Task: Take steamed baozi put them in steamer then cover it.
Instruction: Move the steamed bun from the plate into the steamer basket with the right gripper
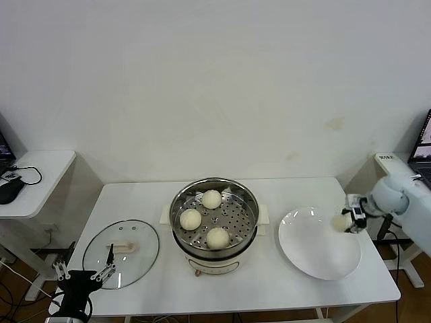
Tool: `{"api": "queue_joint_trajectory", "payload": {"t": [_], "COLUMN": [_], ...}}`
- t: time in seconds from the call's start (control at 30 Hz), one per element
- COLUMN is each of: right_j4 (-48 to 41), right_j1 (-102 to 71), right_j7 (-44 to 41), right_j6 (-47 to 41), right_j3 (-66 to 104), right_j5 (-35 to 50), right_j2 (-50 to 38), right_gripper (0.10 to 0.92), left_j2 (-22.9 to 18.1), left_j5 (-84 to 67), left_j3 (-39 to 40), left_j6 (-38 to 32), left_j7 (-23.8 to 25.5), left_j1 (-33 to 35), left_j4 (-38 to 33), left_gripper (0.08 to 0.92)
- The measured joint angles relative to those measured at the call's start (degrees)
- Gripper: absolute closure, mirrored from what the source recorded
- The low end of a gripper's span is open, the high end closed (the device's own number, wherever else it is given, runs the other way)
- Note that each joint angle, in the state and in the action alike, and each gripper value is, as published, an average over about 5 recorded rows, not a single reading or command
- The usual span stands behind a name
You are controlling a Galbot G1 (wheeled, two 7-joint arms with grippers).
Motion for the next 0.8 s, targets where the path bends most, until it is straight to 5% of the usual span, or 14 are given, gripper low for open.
{"api": "queue_joint_trajectory", "payload": {"t": [0.8], "right_j4": [17.2], "right_j1": [33.9], "right_j7": [9.9], "right_j6": [-16.1], "right_j3": [-27.8], "right_j5": [31.3], "right_j2": [13.6], "right_gripper": [0.406], "left_j2": [0.2], "left_j5": [0.4], "left_j3": [0.2], "left_j6": [0.0], "left_j7": [0.1], "left_j1": [-1.3], "left_j4": [0.1], "left_gripper": [0.177]}}
